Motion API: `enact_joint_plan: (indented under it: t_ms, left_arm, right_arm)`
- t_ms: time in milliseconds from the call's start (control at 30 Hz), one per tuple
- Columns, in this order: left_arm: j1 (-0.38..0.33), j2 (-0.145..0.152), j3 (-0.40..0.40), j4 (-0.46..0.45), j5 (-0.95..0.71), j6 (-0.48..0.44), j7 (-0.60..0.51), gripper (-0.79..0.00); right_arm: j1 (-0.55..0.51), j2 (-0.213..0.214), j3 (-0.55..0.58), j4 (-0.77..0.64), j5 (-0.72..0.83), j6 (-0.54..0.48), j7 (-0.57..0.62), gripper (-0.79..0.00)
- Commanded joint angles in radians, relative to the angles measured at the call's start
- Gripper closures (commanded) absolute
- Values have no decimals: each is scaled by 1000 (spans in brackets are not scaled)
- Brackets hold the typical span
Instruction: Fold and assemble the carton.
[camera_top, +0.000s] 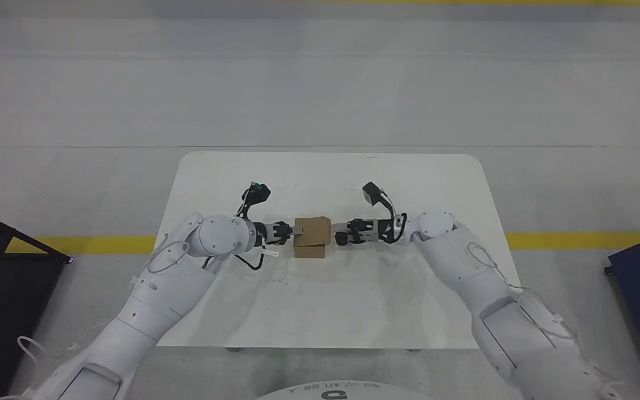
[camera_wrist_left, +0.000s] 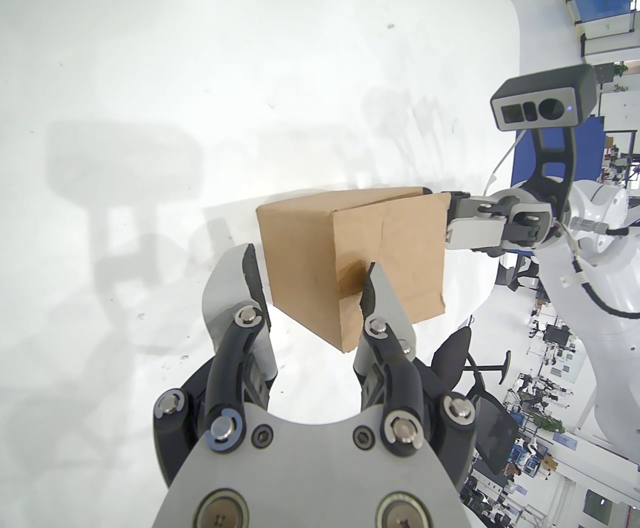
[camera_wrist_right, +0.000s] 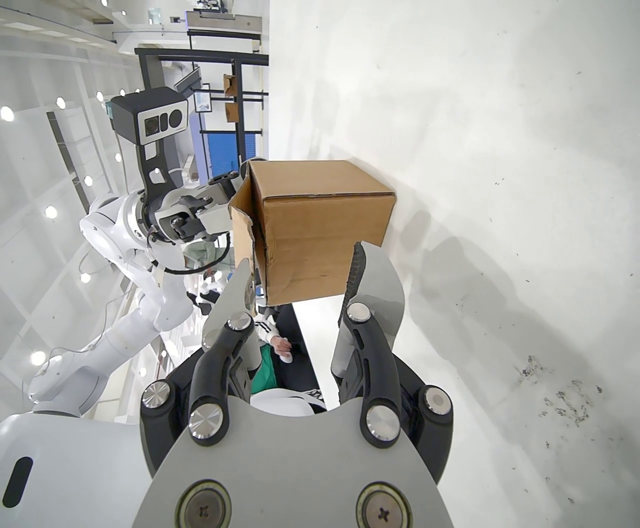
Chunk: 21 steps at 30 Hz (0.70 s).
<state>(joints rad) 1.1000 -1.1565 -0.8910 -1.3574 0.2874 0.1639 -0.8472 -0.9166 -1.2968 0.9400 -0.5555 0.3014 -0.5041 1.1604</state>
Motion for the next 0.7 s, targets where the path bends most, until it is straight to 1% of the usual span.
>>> enact_joint_plan:
  t_ms: [0, 167, 600, 633, 667]
  left_arm:
    - [0, 0, -1, 1, -2, -2, 0, -372]
    - [1, -2, -2, 5, -2, -4, 1, -376]
    - [-1, -7, 1, 13, -2, -12, 4, -391]
    - [0, -7, -2, 13, -5, -18, 8, -419]
    - [2, -7, -6, 12, -11, -30, 14, -496]
  right_arm:
    - [-1, 0, -1, 2, -1, -2, -3, -369]
    - [-4, -1, -4, -4, -7, -11, 0, -372]
    - [-3, -9, -22, -17, -28, 9, -19, -379]
    - [-2, -8, -19, -14, -23, 6, -16, -379]
    - [-2, -7, -16, -11, -19, 2, -13, -379]
